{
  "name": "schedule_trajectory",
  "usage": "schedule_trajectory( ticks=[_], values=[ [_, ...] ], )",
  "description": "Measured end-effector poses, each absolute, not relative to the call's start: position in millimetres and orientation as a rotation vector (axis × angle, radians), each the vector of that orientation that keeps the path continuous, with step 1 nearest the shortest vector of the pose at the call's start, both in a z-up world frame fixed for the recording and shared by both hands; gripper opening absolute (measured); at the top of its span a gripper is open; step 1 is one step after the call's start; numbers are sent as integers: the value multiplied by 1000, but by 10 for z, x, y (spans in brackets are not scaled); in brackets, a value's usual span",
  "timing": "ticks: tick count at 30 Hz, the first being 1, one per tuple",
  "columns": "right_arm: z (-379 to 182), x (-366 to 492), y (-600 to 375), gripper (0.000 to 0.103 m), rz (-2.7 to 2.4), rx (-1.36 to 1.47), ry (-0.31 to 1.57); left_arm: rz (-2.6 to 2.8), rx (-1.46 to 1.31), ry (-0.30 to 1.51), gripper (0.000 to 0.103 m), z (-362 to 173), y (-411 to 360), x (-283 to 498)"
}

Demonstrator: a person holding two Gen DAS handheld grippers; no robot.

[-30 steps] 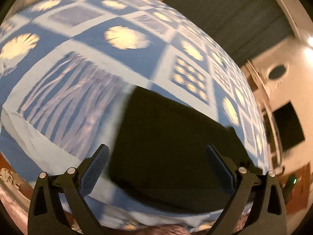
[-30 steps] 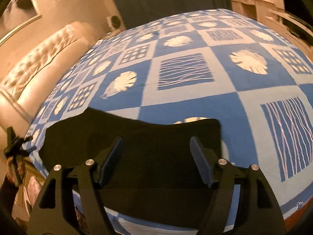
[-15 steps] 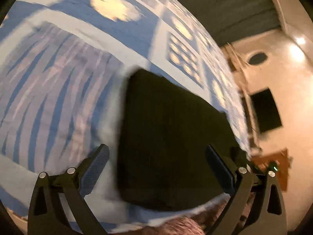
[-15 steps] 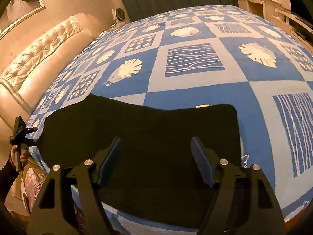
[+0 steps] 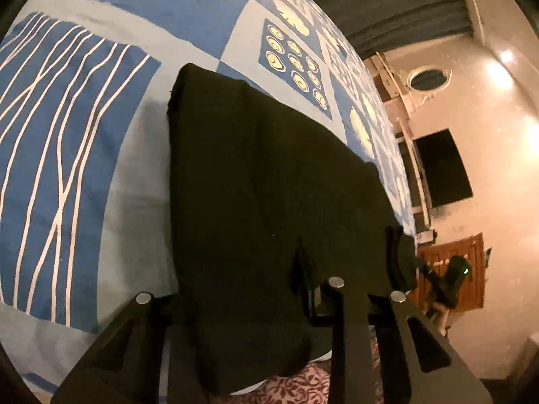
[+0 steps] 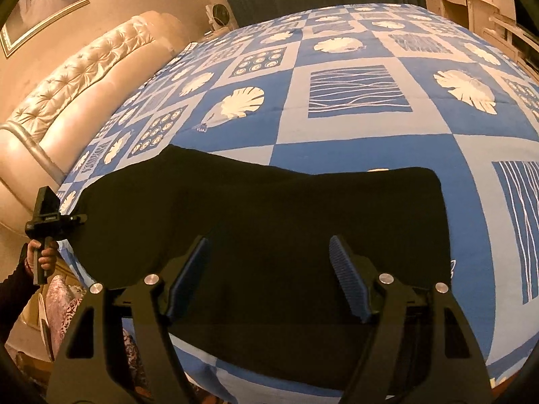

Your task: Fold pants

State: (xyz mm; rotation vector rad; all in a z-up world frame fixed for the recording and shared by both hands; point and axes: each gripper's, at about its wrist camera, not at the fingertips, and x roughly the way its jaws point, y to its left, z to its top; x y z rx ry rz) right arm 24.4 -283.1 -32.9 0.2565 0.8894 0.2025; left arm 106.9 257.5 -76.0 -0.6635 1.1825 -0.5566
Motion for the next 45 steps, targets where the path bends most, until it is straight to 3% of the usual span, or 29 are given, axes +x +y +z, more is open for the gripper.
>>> schedule_trajectory(
  ticks=[5, 14, 23, 34, 45],
  values=[
    [-351, 229, -2815, 74, 200, 253, 893, -519, -644, 1165, 18, -633, 2561, 1011],
    [-334, 227, -2727, 74, 191, 200, 904, -509, -517, 1060, 17, 3, 2180, 1025],
    [-294, 203, -2689, 74, 188, 203, 915, -653, -440, 968, 17, 530, 1230, 920],
    [-261, 198, -2635, 74, 207, 201, 919, -745, -210, 1037, 17, 252, -143, 834],
    [-295, 209, -2691, 74, 206, 229, 929, -646, -36, 1060, 18, -126, -787, 727]
  ],
)
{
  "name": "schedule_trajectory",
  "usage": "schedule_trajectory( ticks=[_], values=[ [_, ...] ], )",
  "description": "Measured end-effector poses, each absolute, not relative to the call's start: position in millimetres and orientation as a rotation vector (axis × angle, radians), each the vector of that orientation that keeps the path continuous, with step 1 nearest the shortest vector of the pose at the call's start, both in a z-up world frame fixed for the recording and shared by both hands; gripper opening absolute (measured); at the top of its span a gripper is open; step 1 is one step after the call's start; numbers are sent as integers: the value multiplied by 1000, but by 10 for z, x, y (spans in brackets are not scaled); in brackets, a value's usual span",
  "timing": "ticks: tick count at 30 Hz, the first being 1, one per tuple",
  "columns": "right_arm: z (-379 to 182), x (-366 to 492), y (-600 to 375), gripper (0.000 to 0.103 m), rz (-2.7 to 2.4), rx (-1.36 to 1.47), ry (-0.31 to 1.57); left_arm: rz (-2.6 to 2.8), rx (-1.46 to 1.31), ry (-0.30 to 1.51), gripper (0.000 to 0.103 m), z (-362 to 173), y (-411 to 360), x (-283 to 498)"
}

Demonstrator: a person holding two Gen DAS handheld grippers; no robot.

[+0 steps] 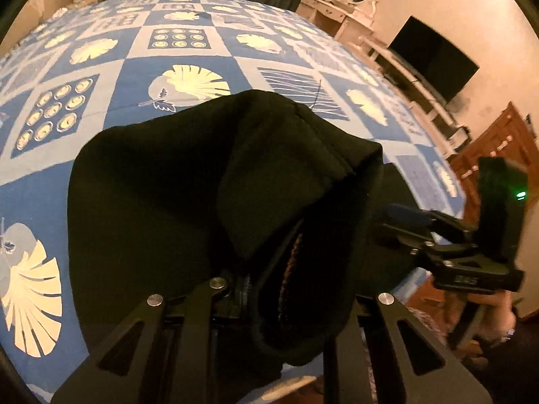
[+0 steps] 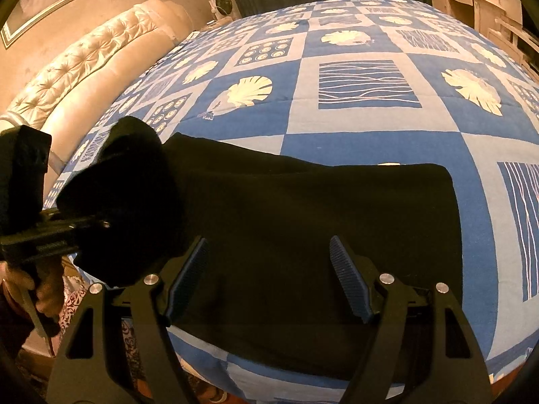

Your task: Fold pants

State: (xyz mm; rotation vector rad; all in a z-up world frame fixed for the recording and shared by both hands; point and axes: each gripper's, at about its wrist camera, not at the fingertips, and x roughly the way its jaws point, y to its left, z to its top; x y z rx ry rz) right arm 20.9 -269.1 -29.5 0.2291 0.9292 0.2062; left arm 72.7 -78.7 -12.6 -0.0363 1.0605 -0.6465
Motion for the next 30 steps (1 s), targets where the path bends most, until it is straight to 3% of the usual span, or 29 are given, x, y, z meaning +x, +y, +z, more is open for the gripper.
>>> schedule_trajectory(
  ticks=[7, 12, 13, 14, 17, 23, 30],
  values=[
    [-339, 227, -2719, 74, 202, 242, 942, -558, 105, 1002, 21, -130, -992, 624],
    [-353, 226, -2749, 74, 199, 259, 947, -497, 132, 976, 50, -49, -1063, 528],
    [-356, 230, -2762, 74, 201, 270, 949, -505, 112, 958, 65, 8, -1053, 478],
    [-358, 231, -2778, 75, 203, 284, 951, -512, 92, 934, 72, 77, -1032, 414],
    [-375, 238, -2855, 80, 233, 374, 958, -493, 96, 864, 80, 291, -953, 244],
    [-438, 246, -2910, 81, 299, 552, 976, -351, 81, 820, 84, 469, -379, 175],
    [-539, 437, -2758, 81, 361, 709, 1018, -132, -120, 883, 84, 212, 469, 392]
  ],
)
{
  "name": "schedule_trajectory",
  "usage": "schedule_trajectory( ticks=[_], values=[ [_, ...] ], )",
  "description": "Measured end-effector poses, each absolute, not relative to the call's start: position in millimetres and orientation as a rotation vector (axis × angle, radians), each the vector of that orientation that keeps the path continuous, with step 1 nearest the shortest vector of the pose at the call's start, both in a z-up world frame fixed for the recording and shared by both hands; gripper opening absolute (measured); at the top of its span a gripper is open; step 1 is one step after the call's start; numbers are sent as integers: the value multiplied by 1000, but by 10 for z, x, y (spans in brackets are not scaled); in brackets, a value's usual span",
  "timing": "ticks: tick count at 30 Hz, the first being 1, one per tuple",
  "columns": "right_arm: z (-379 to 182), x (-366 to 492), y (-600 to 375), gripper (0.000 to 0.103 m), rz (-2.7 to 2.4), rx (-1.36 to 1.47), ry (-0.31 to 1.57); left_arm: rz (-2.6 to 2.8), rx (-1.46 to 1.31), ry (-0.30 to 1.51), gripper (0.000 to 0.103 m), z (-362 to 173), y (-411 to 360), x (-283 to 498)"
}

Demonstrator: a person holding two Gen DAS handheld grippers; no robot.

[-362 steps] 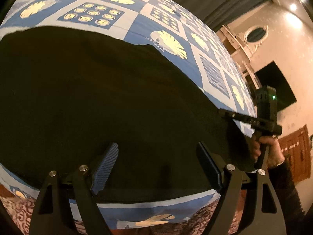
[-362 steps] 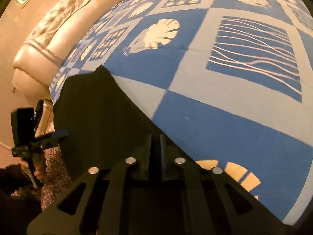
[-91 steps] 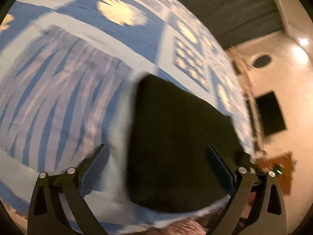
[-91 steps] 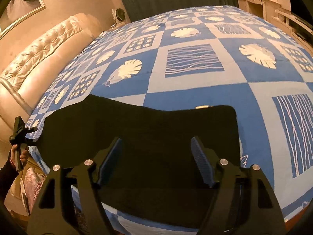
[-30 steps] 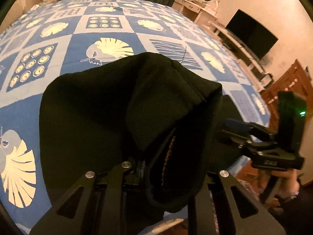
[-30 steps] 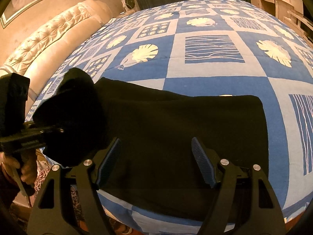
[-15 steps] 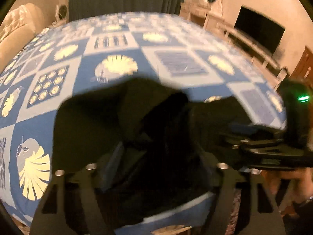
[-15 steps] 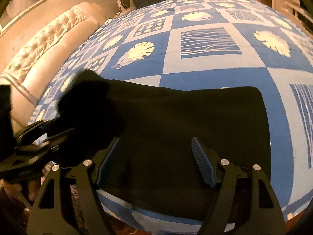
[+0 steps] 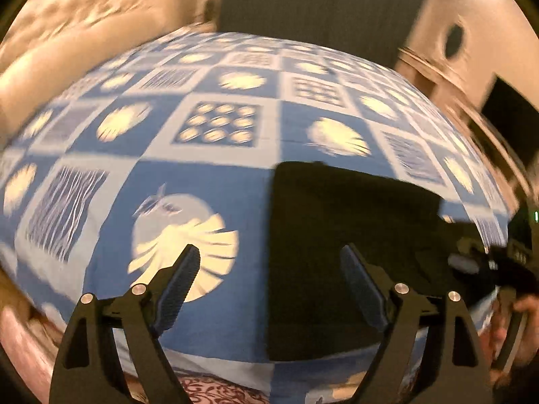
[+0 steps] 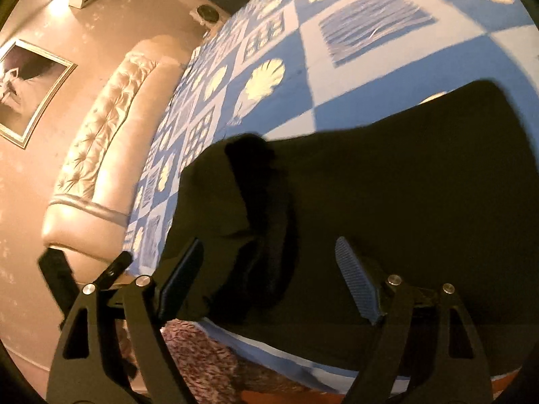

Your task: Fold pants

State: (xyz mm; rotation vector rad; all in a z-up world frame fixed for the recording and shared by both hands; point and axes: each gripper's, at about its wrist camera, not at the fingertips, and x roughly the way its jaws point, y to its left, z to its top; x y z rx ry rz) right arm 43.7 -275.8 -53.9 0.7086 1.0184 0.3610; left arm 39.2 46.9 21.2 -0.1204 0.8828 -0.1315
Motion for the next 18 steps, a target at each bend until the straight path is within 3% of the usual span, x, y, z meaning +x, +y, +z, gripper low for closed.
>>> schedule_trajectory(
  ticks=[7, 8, 9, 15, 18],
  values=[
    [-562, 599, -2251, 81, 453, 636, 1112, -86, -111, 908, 84, 81, 567, 446],
    [-573, 622, -2212, 76, 455, 621, 1122, -86, -92, 904, 84, 81, 542, 432],
    [-579, 629, -2156, 63, 445, 595, 1135, -89, -68, 902, 84, 78, 510, 419],
    [-622, 642, -2159, 22, 403, 569, 1143, -108, 2, 893, 84, 75, 384, 385],
    [-522, 627, -2220, 16, 420, 587, 1114, -112, 12, 893, 84, 76, 359, 376]
  ],
)
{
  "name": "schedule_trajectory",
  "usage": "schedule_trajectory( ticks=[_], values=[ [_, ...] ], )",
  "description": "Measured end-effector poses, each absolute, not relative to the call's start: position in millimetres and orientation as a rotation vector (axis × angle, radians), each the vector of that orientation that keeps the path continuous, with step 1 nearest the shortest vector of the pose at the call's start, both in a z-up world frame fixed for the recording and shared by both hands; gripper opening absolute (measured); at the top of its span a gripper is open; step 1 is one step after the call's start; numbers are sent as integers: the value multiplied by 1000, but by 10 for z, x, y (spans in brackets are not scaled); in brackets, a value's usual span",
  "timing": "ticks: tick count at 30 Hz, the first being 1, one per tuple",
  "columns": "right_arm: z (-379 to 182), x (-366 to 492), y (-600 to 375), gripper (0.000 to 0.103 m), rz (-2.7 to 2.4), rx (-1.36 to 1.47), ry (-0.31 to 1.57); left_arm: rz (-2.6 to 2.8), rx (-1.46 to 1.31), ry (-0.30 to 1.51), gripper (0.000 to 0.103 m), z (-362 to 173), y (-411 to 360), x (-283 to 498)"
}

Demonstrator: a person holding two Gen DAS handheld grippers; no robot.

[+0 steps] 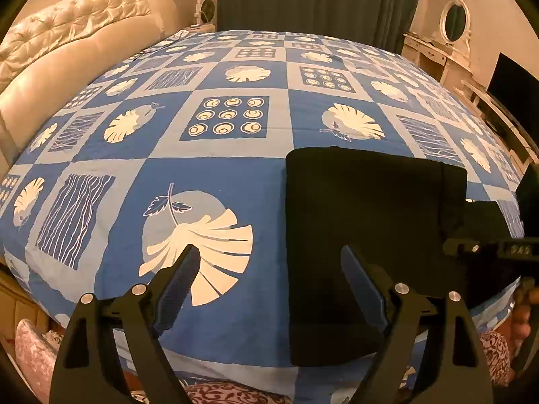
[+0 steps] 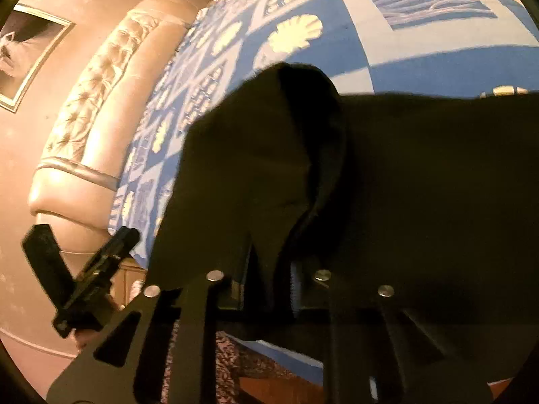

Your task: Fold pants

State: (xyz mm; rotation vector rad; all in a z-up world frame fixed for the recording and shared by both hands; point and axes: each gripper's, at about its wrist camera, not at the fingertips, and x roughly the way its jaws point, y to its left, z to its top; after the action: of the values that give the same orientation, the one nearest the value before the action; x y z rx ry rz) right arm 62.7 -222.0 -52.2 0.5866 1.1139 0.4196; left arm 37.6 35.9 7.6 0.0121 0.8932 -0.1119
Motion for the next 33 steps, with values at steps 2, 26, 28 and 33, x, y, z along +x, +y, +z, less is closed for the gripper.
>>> schedule_trajectory(
  ticks=[2, 26, 28, 33],
  values=[
    [-389, 600, -2275, 15, 430, 585, 1073, -112, 11, 895, 84, 78, 359, 372],
    [-440, 139, -3758, 7, 227, 672, 1028, -237, -86, 1038, 84, -255, 93, 433],
    [-410, 138, -3759, 7, 252, 693, 1021, -252, -108, 1048, 84, -290, 77, 430],
    [-513, 128, -3839, 19, 240, 788, 1037, -262, -134, 1057, 84, -328, 90, 437]
  ],
)
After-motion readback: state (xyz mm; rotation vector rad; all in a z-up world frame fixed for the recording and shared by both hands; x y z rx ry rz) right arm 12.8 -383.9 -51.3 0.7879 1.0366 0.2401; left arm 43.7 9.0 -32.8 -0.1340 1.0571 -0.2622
